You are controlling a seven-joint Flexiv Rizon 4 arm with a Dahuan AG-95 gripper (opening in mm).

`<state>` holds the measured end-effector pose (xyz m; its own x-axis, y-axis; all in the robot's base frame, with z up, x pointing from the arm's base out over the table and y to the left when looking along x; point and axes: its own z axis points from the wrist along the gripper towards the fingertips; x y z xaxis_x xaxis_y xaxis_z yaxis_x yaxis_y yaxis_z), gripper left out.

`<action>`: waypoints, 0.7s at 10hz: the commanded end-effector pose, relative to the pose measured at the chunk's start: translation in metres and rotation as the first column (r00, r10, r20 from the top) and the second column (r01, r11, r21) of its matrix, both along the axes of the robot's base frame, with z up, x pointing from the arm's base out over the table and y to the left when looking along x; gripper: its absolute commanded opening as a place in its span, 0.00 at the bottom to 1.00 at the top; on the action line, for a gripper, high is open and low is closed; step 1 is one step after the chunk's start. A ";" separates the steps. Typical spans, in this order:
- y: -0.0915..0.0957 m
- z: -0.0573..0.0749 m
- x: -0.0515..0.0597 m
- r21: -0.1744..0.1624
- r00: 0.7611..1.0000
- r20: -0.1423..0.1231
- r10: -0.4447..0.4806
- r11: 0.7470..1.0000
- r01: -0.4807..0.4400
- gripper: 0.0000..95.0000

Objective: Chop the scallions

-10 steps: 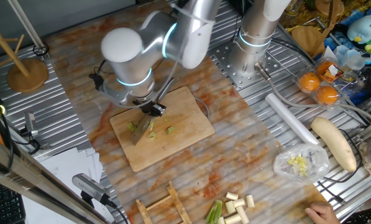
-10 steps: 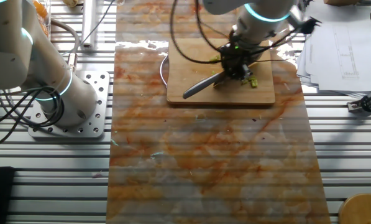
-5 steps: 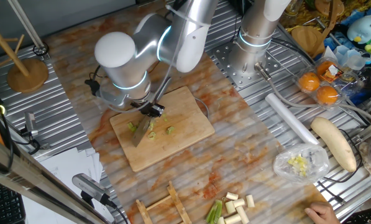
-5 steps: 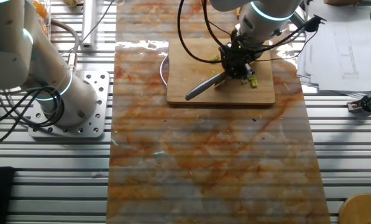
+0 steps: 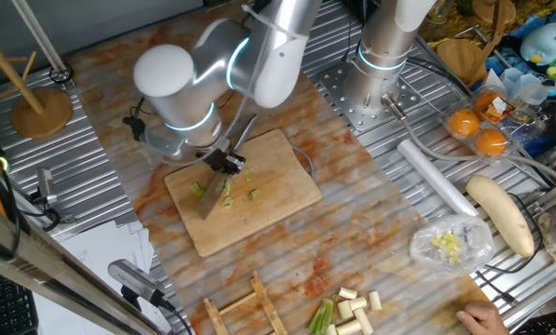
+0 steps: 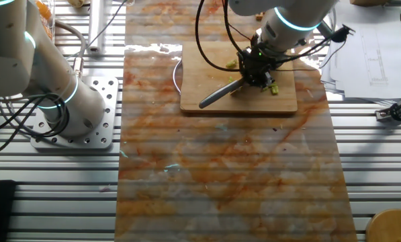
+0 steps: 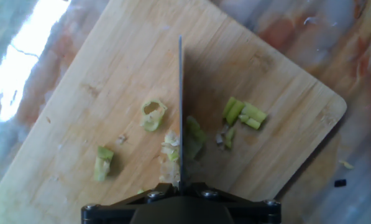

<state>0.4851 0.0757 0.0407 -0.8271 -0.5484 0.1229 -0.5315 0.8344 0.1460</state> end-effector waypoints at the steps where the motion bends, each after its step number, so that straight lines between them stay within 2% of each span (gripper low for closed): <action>1: 0.001 -0.003 0.000 -0.002 0.999 -0.012 -0.032 0.999 0.032 0.00; 3: 0.001 -0.003 0.000 -0.022 0.999 -0.006 -0.045 0.999 0.045 0.00; 4: 0.001 -0.003 0.000 -0.048 0.999 -0.001 -0.042 0.998 0.042 0.00; 6: 0.001 -0.003 0.000 -0.070 0.999 0.021 -0.032 0.997 0.034 0.00; 7: 0.001 -0.003 0.000 -0.068 0.999 0.030 -0.025 0.997 0.027 0.00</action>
